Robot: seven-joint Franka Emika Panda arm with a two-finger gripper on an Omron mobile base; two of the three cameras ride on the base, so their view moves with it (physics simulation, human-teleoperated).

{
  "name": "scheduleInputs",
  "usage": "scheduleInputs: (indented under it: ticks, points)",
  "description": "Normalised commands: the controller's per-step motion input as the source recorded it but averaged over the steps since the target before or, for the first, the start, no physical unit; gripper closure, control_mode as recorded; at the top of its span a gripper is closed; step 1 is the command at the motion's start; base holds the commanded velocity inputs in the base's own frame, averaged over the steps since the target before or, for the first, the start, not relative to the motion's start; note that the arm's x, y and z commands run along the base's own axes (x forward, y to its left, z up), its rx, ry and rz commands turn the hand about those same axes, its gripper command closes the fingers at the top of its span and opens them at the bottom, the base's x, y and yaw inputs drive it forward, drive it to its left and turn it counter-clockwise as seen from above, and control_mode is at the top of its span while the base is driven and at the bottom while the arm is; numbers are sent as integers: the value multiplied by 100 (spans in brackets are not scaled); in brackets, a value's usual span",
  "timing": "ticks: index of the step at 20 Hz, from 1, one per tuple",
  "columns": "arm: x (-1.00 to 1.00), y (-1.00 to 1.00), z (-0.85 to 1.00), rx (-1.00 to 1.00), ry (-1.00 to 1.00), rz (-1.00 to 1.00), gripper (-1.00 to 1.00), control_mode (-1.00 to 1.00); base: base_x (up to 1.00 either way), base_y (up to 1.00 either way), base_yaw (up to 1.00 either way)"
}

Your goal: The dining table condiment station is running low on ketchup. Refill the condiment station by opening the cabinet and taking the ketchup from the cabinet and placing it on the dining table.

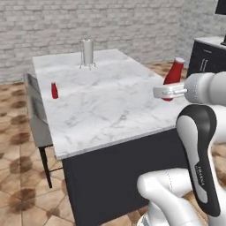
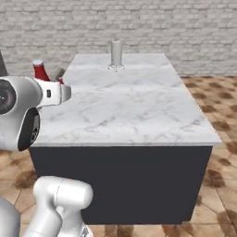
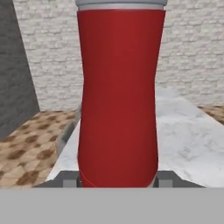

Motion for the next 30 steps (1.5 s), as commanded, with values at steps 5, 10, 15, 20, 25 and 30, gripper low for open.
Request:
scheduleInputs:
  ticks: [5, 10, 15, 20, 25, 30]
  points:
    - [0, 0, 0, 0, 0, 0, 100, 100, 27, -81, 29]
    - [0, 0, 0, 0, 0, 0, 100, 100, 64, -54, 22]
    - [0, 0, 0, 0, 0, 0, 100, 100, 60, -32, 18]
    - [0, 0, 0, 0, 0, 0, 100, 100, 35, -41, 20]
    - [0, 0, 0, 0, 0, 0, 100, 100, 0, -74, 23]
    - [0, 0, 0, 0, 0, 0, 100, 100, 24, -55, 16]
